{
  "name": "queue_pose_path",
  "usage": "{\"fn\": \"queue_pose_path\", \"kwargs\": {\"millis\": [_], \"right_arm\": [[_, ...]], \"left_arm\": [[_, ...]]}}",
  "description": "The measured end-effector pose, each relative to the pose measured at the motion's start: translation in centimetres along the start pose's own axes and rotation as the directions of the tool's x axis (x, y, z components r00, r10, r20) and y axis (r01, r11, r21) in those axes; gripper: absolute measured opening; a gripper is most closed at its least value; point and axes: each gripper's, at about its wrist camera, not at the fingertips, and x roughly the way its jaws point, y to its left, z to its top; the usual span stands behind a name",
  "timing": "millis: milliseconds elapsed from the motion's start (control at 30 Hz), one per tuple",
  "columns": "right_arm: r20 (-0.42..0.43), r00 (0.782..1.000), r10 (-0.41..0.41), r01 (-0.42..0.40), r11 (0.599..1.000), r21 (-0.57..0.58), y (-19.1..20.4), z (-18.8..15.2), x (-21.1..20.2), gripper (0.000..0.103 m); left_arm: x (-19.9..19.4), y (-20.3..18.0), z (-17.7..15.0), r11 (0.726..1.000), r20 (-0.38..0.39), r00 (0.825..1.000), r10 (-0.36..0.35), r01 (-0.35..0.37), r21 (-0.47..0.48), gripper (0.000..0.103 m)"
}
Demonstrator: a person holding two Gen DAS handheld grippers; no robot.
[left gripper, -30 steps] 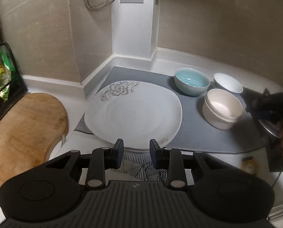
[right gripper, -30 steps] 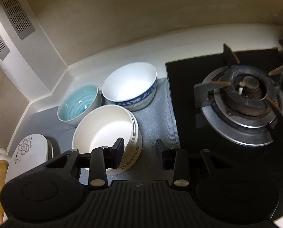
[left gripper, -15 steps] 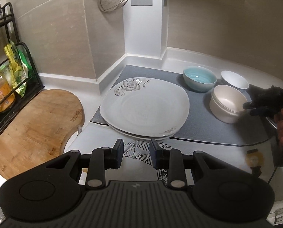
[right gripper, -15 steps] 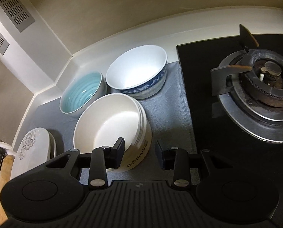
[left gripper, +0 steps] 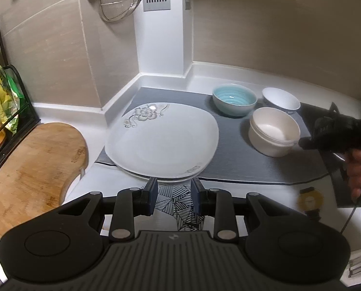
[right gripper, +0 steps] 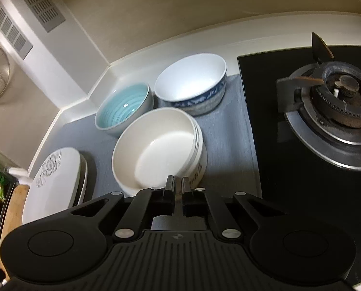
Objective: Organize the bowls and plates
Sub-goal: 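Lift the beige bowls with the right tool and carry toward the plates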
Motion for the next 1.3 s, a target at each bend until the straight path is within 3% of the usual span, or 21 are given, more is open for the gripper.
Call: {"fn": "queue_pose_path", "kwargs": {"millis": [200,367,533,767,833,1300], "right_arm": [[-0.003,1.0,-0.01,0.01,1.0,-0.007,-0.5,-0.6,-0.9,0.01],[0.025,0.999,0.022,-0.022,0.999,0.031,-1.1,0.7,-0.7,0.027],[0.037,0.999,0.012,-0.013,1.0,0.029,-1.1,2.6,0.8,0.028],[-0.012,1.0,0.003,-0.003,0.999,0.034,-1.6,3.5,3.1,0.028],[-0.022,1.0,0.008,-0.007,0.999,0.036,-1.7,3.4,3.3,0.021],[-0.049,0.998,0.041,-0.04,0.999,0.02,-2.4,-0.9,-0.2,0.017]], "left_arm": [[-0.2,-1.2,-0.1,1.0,-0.002,1.0,-0.019,0.019,0.024,0.033],[-0.7,-1.9,-0.3,0.999,0.002,1.0,-0.015,0.015,0.036,0.033],[-1.4,-1.9,-0.5,0.999,0.015,1.0,0.016,-0.017,0.035,0.033],[-2.0,-1.5,-0.8,0.998,0.011,0.998,0.054,-0.054,0.009,0.033],[-2.0,-1.5,-0.7,0.998,0.01,0.998,0.058,-0.058,0.007,0.033],[-0.9,-3.6,-0.3,0.998,-0.007,1.0,0.006,-0.006,0.06,0.033]]}}
